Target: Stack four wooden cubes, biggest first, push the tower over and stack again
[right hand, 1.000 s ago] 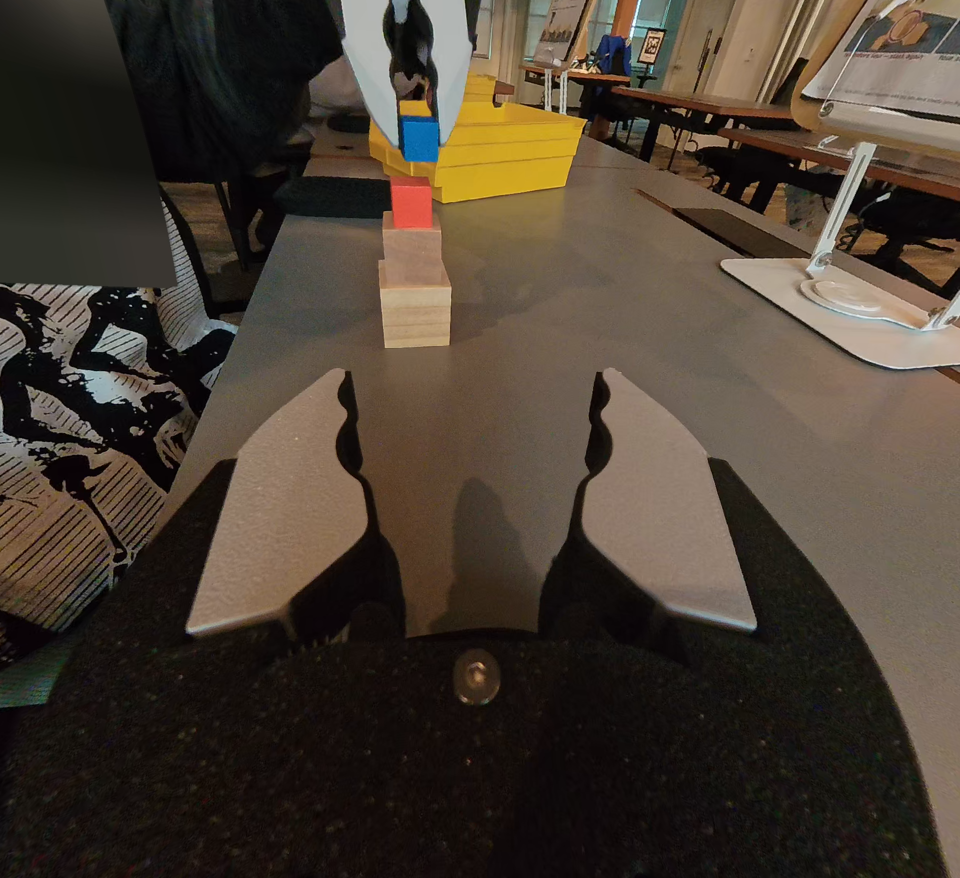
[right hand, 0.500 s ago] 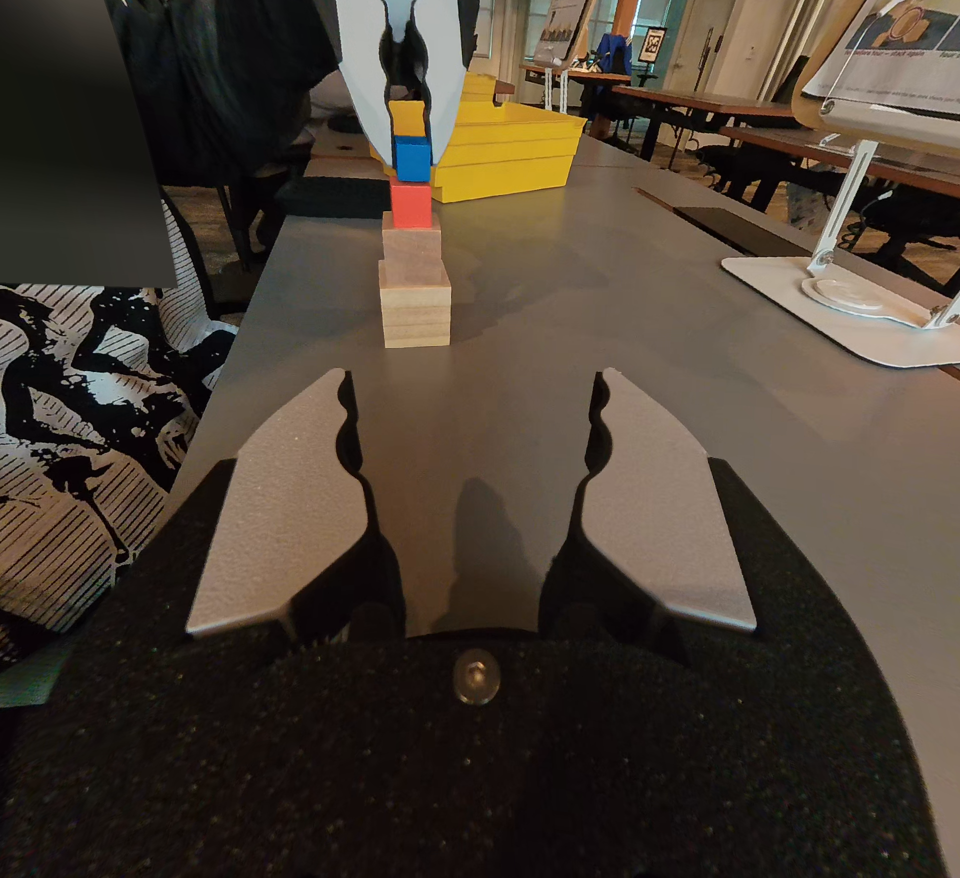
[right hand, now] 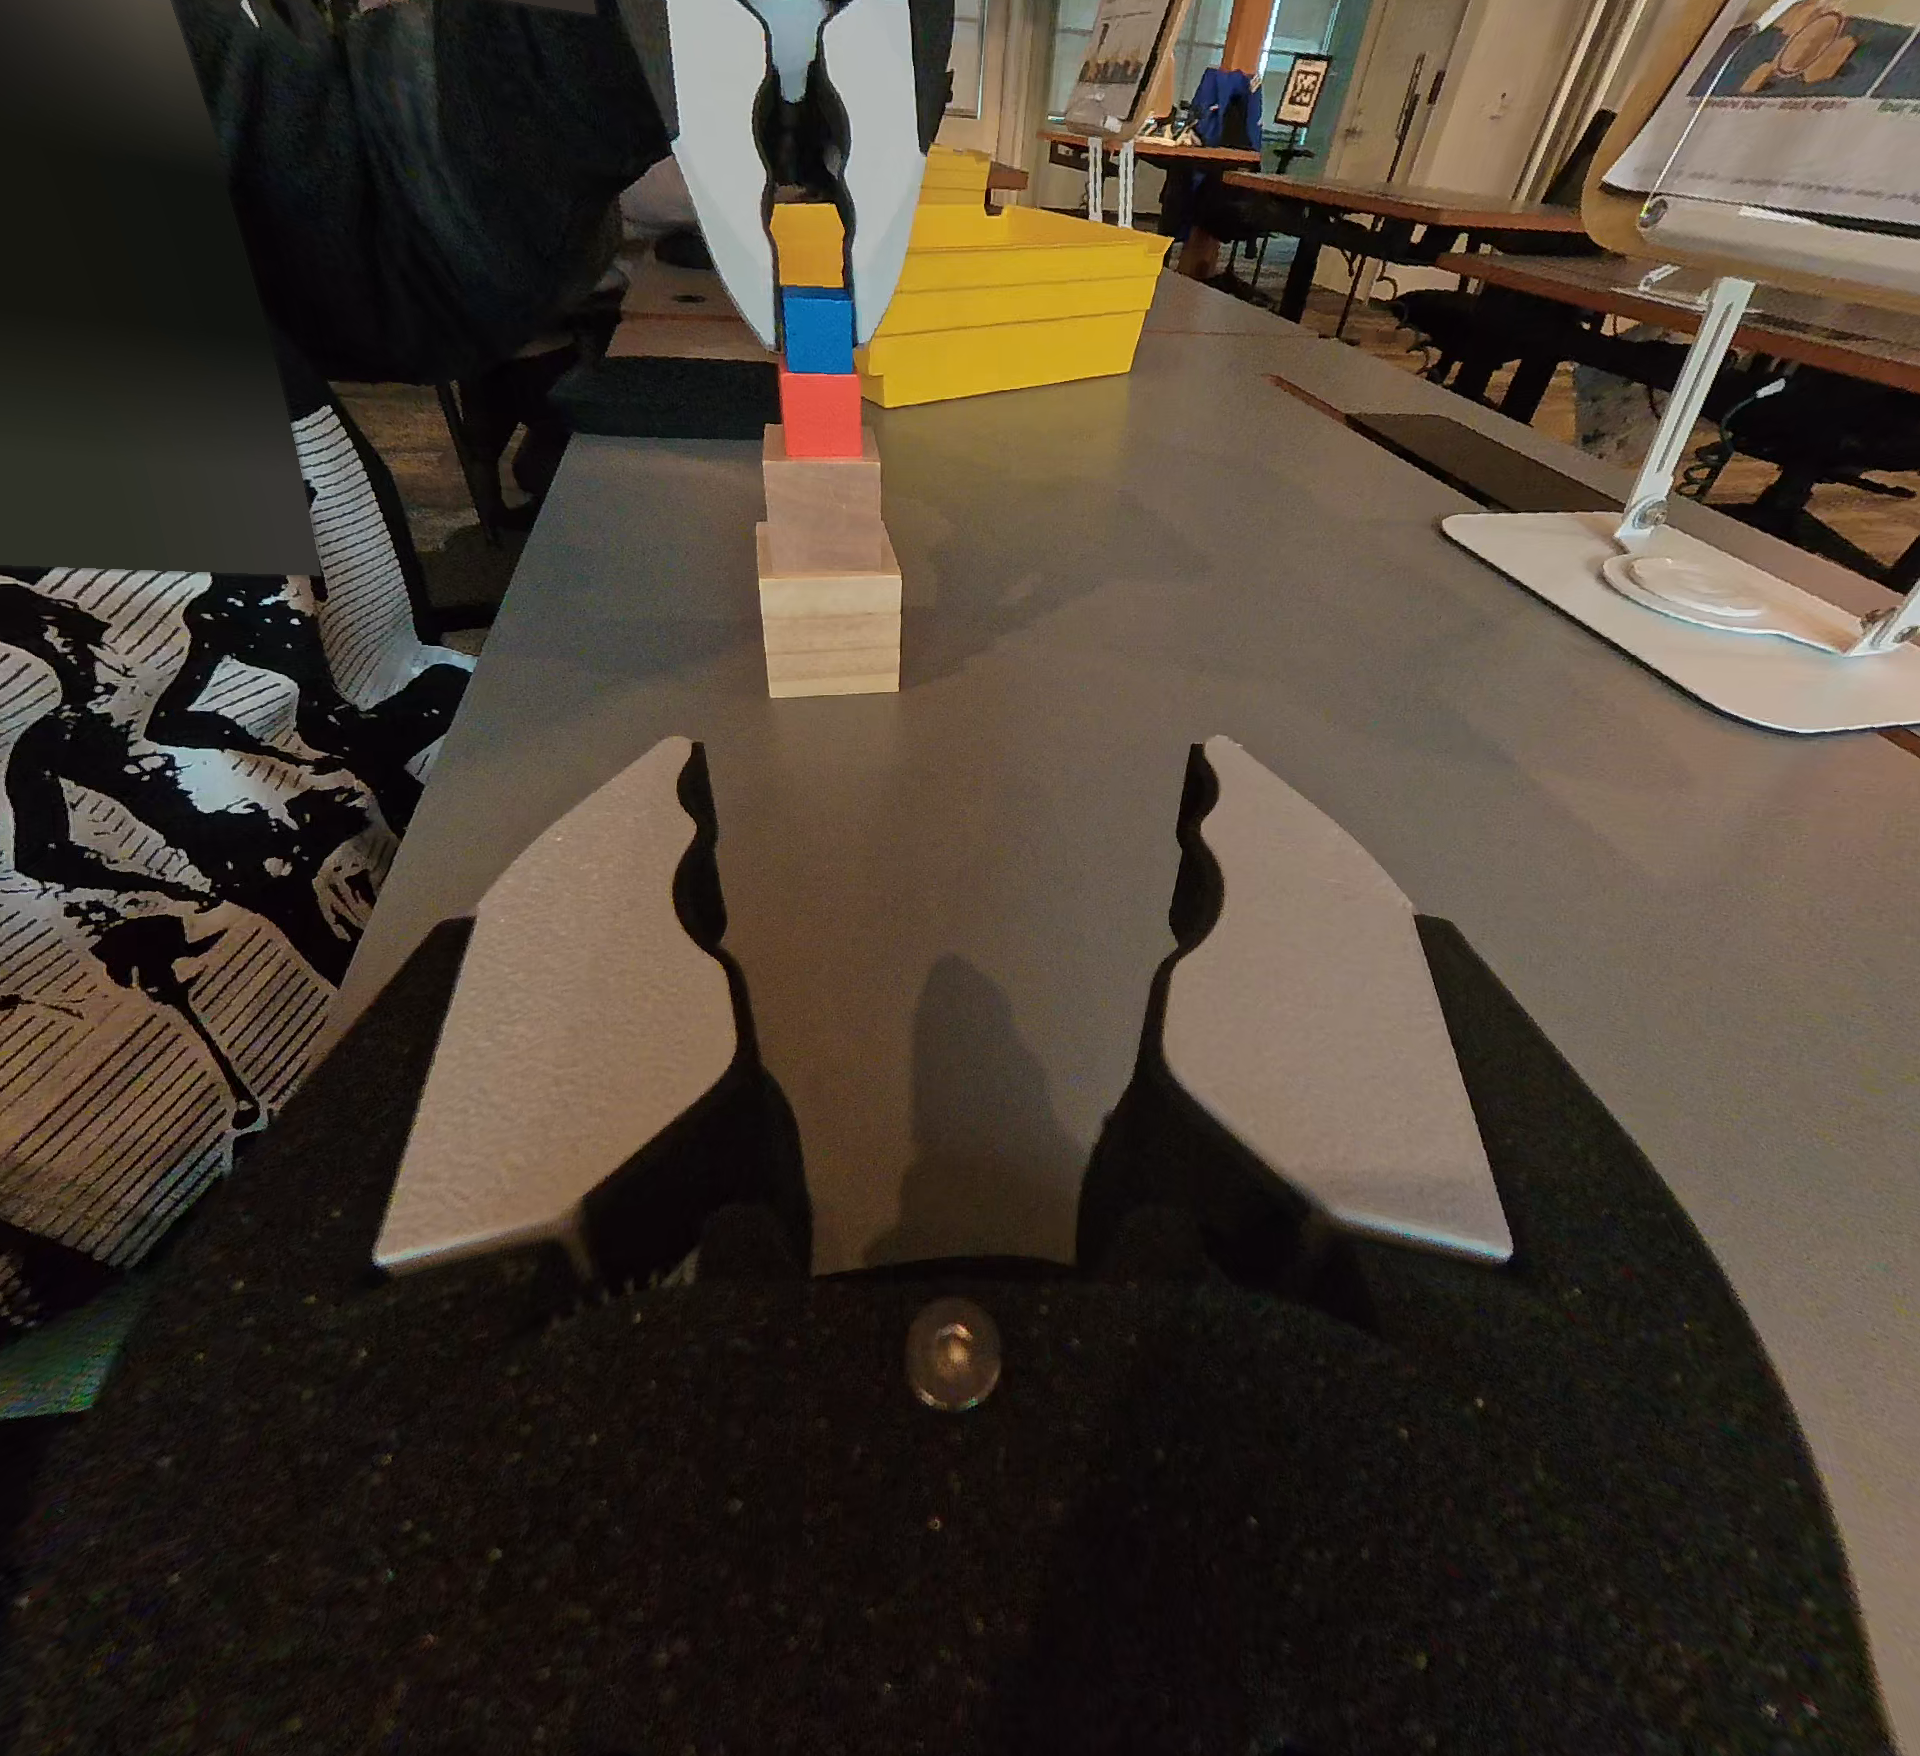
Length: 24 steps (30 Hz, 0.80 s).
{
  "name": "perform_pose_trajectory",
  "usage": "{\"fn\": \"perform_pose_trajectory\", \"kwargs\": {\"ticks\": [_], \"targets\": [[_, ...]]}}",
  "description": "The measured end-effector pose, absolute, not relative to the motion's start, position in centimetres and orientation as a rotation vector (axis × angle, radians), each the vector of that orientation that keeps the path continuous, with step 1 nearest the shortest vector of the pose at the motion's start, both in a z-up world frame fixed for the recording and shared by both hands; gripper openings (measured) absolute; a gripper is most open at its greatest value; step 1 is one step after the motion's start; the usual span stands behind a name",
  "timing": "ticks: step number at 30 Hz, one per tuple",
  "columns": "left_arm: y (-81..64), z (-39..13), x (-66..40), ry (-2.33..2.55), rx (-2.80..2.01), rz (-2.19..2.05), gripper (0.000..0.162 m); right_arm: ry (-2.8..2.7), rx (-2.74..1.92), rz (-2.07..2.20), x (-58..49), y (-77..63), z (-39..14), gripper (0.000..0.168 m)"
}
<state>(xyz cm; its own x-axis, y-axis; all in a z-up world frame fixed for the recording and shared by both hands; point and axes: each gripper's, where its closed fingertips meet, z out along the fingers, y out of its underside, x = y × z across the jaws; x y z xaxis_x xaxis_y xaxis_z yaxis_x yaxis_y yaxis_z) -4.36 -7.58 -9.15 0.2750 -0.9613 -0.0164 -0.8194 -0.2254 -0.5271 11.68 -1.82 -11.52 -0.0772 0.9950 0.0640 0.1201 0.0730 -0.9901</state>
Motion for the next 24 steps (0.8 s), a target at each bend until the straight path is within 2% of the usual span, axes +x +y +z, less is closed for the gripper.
{"fn": "perform_pose_trajectory", "kwargs": {"ticks": [7, 9, 19, 22, 24], "targets": [[-7.8, -9.3, -4.5, 1.629, -2.116, -0.436, 0.024, -1.386, -1.211, 1.15, 11.7, -1.8, -11.5, 0.085], [-7.9, -9.3, -4.6, 1.632, -2.121, -0.434, 0.029, -1.386, -1.211, 1.149, 11.7, -1.8, -11.5, 0.085], [-8.2, -8.1, -5.6, 1.571, -2.161, -0.336, 0.102, -1.386, -1.208, 1.149, 11.7, -1.9, -11.5, 0.084], [-8.9, -7.2, -5.8, 1.576, -2.14, -0.3, 0.096, -1.388, -1.204, 1.147, 11.7, -1.9, -11.5, 0.084], [-9.8, -6.4, -5.5, 1.585, -2.114, -0.313, 0.079, -1.388, -1.202, 1.146, 11.7, -1.9, -11.4, 0.084]]}}
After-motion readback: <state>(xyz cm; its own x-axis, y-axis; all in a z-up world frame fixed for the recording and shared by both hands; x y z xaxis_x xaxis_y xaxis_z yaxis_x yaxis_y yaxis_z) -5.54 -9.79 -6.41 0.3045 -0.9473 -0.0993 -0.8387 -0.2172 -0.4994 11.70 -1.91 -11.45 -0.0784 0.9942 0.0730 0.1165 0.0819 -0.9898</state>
